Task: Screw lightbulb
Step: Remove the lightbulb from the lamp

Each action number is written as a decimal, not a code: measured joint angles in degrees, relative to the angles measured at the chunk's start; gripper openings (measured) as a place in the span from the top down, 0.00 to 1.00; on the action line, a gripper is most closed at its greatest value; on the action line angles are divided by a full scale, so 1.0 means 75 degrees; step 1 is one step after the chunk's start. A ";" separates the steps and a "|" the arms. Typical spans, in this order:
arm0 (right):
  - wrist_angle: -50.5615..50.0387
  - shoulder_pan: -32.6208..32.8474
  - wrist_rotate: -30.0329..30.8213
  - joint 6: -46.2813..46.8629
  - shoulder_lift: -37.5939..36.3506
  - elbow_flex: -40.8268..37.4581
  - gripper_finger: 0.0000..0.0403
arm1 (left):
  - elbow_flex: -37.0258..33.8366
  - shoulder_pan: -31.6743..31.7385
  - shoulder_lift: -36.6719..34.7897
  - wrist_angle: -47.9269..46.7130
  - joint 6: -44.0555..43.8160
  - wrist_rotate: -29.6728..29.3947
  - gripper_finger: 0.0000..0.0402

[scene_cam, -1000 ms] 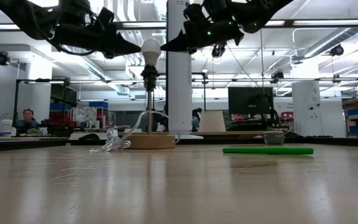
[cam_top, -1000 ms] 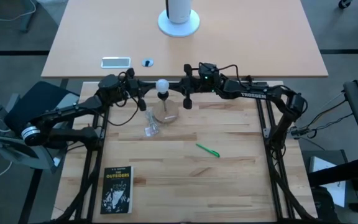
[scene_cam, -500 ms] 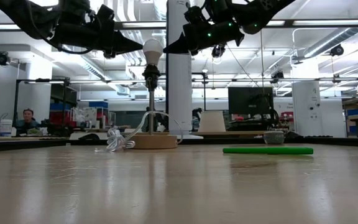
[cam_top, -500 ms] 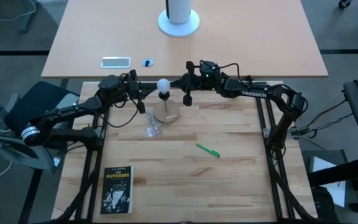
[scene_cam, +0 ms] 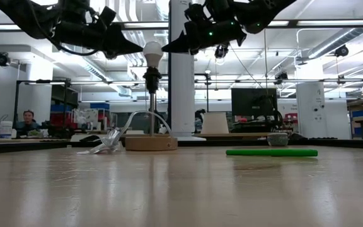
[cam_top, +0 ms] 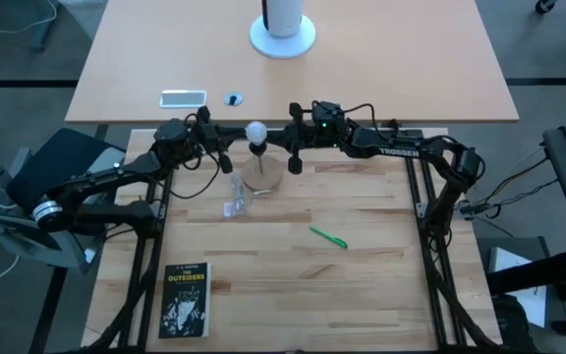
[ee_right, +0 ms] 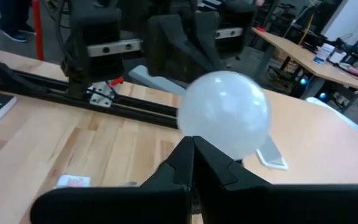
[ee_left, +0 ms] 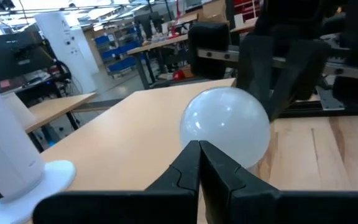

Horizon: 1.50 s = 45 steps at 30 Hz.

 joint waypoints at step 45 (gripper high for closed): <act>-0.0050 -0.0032 0.0108 -0.0159 0.0000 0.0000 1.00 | 0.0000 0.0017 -0.0310 -0.0043 -0.0222 0.0033 1.00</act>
